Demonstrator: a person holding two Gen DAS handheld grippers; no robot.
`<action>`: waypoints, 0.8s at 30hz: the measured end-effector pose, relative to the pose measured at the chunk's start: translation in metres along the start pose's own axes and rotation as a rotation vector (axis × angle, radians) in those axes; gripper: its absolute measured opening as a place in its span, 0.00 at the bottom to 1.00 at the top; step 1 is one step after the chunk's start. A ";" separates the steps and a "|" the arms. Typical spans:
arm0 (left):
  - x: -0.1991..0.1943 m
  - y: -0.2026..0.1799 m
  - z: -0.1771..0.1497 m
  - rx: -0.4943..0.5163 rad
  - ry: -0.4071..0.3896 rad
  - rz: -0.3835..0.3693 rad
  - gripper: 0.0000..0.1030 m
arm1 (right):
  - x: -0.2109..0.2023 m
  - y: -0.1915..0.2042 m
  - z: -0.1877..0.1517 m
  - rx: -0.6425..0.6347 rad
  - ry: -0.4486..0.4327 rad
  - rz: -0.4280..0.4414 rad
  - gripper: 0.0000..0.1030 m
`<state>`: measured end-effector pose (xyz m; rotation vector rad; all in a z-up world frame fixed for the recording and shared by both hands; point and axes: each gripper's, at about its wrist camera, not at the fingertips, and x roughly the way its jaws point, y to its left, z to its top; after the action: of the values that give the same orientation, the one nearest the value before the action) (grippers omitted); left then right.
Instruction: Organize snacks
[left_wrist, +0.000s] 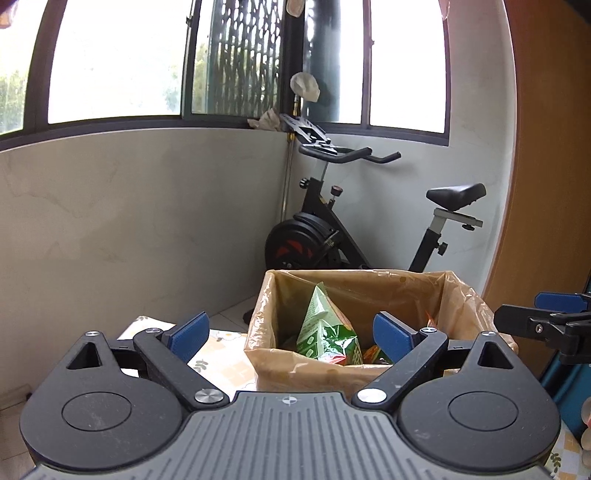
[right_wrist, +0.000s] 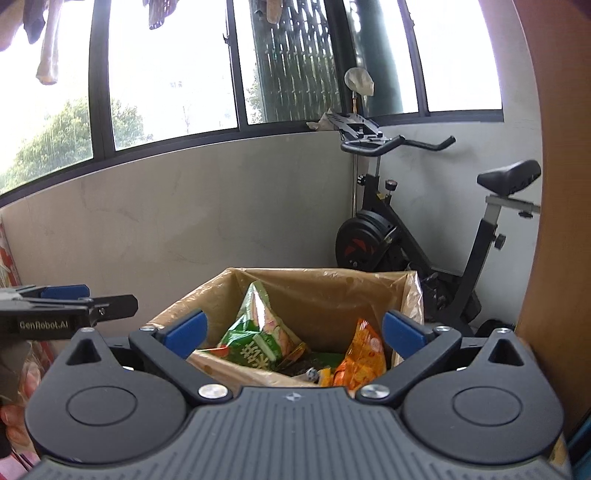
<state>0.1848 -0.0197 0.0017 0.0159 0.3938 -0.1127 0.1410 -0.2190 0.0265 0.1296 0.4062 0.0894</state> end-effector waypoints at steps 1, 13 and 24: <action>-0.003 0.000 0.000 -0.001 -0.002 -0.003 0.94 | -0.002 0.001 -0.001 0.001 0.002 -0.002 1.00; -0.013 0.001 -0.001 -0.016 -0.003 0.010 0.94 | -0.010 0.000 -0.005 0.021 0.006 -0.039 1.00; -0.012 0.000 -0.003 -0.015 0.003 0.016 0.94 | -0.011 0.002 -0.006 0.003 0.008 -0.039 1.00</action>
<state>0.1728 -0.0186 0.0040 0.0046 0.3972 -0.0938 0.1285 -0.2173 0.0258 0.1239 0.4164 0.0512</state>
